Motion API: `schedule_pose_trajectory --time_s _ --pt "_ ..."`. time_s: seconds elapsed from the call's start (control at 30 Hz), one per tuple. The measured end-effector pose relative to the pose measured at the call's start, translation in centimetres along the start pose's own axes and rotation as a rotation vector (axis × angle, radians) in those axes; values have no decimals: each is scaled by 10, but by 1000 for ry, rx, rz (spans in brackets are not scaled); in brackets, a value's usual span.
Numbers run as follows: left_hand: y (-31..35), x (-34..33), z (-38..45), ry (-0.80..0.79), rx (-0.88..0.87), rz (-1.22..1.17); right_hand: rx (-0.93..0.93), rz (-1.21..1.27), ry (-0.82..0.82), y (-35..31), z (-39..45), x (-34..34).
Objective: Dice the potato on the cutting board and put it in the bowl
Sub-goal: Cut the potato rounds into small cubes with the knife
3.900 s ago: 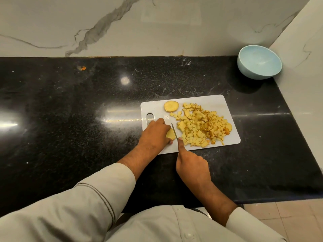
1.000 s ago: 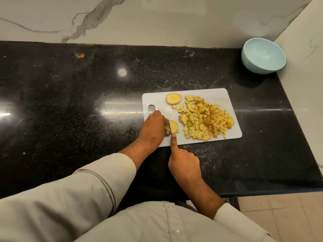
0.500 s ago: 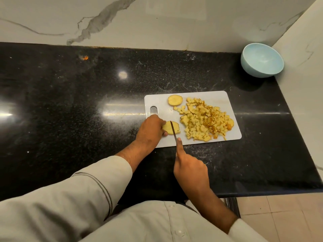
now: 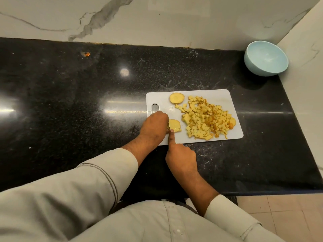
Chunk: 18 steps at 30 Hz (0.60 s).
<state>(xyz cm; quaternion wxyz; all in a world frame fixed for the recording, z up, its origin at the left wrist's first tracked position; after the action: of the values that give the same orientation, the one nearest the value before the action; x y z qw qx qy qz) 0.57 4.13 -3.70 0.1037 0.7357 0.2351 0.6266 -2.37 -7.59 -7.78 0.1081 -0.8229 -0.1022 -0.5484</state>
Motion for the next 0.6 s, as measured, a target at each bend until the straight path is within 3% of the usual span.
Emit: schedule_pose_trajectory --time_s 0.33,0.6 --pt "-14 -9 0 45 20 -116 51 -63 -29 37 -66 -8" --pt "-24 -8 -11 103 80 -230 35 19 77 12 -26 23"
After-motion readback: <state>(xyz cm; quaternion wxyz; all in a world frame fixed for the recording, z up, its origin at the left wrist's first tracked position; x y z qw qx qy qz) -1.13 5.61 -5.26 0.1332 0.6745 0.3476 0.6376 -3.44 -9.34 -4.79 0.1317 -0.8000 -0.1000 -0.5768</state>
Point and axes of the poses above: each hand's wrist, its own z-axis towards the middle knuckle, its own x-axis out of the back of the hand, y = z × x, the point moved 6 cm from there along z, towards the middle knuckle, and after that the axes turned 11 degrees about -x, right-handed, at the moved point
